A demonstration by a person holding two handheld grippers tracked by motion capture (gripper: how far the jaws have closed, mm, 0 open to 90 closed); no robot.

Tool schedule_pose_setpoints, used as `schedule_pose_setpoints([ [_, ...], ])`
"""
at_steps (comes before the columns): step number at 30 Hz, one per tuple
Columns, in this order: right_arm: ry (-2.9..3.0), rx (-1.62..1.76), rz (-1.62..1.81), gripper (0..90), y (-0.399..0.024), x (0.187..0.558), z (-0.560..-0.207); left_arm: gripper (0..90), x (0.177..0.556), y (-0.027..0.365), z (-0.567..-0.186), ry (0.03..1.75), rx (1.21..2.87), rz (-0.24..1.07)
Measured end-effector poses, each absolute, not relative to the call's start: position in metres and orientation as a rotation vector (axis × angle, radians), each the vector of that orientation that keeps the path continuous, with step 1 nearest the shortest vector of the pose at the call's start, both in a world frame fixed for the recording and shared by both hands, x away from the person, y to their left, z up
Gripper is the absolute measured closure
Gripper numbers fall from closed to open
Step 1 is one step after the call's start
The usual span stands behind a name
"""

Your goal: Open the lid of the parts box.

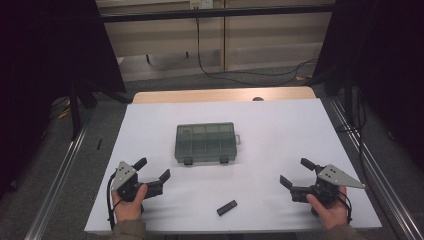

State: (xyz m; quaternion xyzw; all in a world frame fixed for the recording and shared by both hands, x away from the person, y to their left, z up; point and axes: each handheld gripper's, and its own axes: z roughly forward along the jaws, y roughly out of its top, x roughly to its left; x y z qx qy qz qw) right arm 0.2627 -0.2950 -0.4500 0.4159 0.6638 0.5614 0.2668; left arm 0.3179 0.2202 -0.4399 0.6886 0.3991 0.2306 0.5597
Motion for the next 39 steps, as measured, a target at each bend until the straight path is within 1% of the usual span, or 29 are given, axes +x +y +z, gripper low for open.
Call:
schedule_pose_setpoints([
  [22, 1.824, 1.109, 1.487, 1.9, -0.283, 0.274, -0.446, 2.9, 0.322, 0.213, -0.442, 0.926, 1.677, 0.525],
  [30, 1.826, 1.097, 1.473, 2.6, -0.275, 0.282, -0.443, 3.6, 0.325, 0.214, -0.440, 0.963, 1.651, 0.507],
  [37, 1.835, 1.089, 1.452, 2.5, -0.269, 0.292, -0.440, 5.6, 0.329, 0.212, -0.440, 0.982, 1.667, 0.513],
  [38, 1.838, 1.081, 1.445, 2.8, -0.267, 0.294, -0.438, 7.4, 0.329, 0.212, -0.440, 0.984, 1.667, 0.507],
  [39, 1.838, 1.081, 1.445, 2.8, -0.267, 0.294, -0.438, 7.4, 0.330, 0.211, -0.440, 0.983, 1.672, 0.506],
])
